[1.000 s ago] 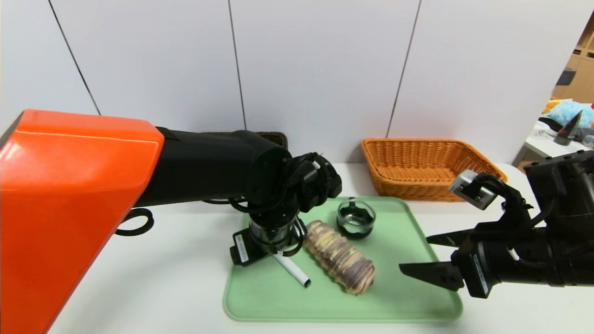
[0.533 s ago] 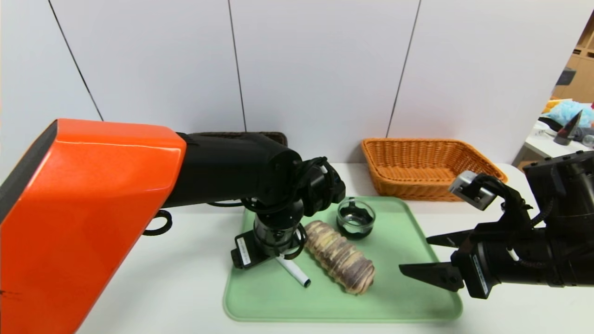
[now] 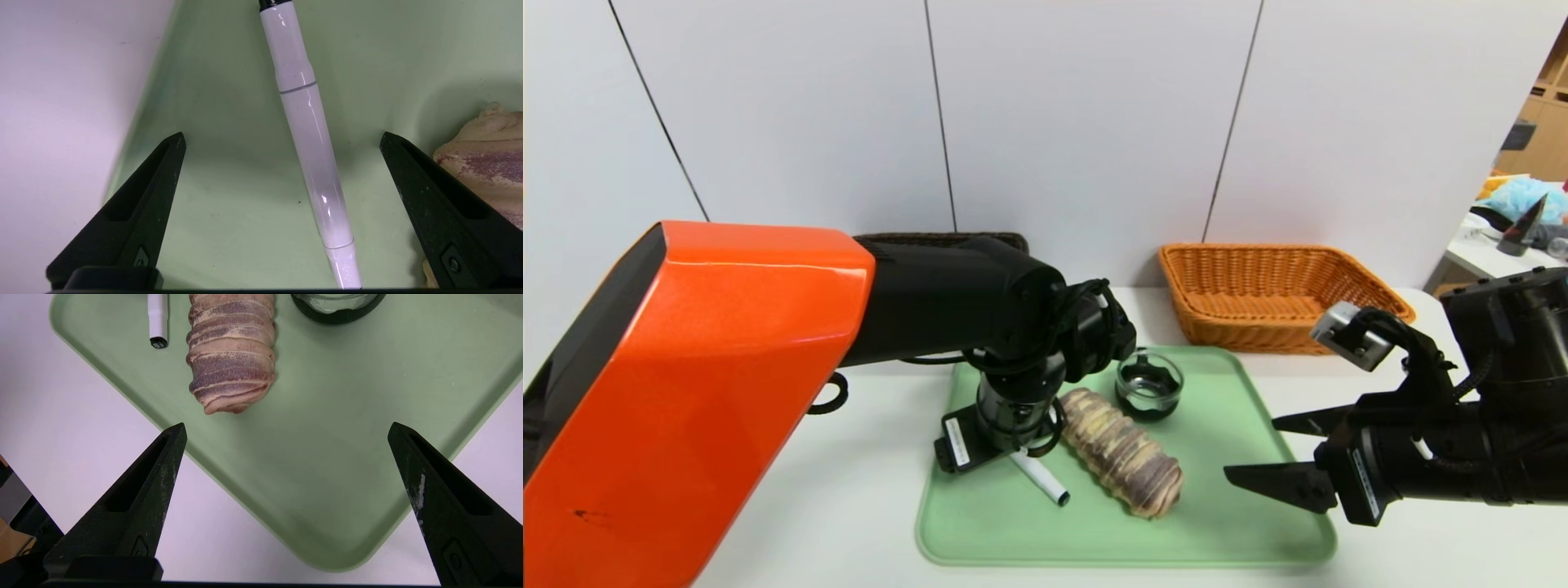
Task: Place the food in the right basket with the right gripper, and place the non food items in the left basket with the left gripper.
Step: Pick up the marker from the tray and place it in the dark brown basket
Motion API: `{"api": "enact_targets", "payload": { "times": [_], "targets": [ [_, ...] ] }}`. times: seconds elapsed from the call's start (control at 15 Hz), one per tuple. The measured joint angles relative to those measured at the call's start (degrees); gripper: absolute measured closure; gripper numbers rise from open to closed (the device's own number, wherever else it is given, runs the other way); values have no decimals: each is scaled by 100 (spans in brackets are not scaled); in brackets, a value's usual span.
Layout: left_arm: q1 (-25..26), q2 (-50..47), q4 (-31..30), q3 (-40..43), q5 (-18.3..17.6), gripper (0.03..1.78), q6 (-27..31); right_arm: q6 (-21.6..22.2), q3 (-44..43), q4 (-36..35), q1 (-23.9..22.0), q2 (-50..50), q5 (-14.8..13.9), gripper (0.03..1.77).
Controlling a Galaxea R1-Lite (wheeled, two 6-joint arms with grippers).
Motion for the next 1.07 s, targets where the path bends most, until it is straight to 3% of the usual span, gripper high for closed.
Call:
{"api": "enact_targets", "payload": {
  "times": [0.2, 0.93, 1.07],
  "targets": [
    [-15, 15, 6, -4, 0, 12, 5, 6, 91, -319, 0, 43, -10, 10],
    [-54, -2, 30, -22, -15, 12, 44, 6, 121, -336, 0, 48, 0, 10],
    [-61, 1, 91, -30, -12, 41, 38, 0, 122, -335, 0, 41, -2, 10]
  ]
}}
